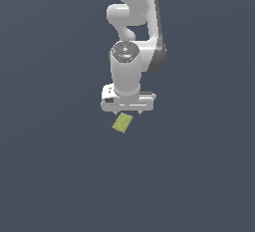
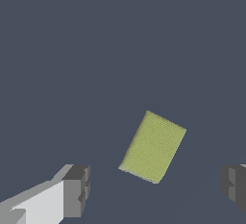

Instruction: Pick up the object and move it to a goal position.

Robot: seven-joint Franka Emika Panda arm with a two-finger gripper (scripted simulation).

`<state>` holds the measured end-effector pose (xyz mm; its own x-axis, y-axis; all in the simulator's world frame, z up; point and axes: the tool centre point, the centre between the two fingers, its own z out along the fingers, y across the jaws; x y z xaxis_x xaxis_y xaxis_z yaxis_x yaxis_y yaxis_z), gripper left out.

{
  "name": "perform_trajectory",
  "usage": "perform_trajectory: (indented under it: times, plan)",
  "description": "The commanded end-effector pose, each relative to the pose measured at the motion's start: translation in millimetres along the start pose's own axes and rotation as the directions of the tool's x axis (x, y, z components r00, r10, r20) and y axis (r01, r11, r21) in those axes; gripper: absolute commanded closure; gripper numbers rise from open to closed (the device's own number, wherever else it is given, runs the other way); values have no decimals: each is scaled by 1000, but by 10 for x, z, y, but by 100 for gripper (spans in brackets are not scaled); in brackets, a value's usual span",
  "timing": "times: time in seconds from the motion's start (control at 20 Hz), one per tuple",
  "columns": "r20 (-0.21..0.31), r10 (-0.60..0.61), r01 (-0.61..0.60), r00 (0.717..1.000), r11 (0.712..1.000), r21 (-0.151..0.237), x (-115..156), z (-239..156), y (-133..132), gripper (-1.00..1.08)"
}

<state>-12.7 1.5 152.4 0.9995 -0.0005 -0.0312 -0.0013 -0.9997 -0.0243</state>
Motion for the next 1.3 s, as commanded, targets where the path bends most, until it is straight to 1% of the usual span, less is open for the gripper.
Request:
perform_trajectory:
  times: [0.0, 0.15, 0.4, 0.7, 1.0, 1.25]
  plan:
    - [0, 0, 0, 1000, 1000, 0, 0, 0, 0, -92]
    - [-3, 6, -6, 1000, 1000, 3, 3, -9, 38, -92]
    - [-13, 26, -26, 1000, 1000, 13, 13, -52, 191, -92]
    - [-14, 32, -32, 999, 999, 13, 10, -38, 195, -92]
    - [-16, 85, -85, 996, 996, 11, -26, 99, 204, -92]
    - [-19, 165, -165, 986, 986, 7, -88, 303, 218, -92]
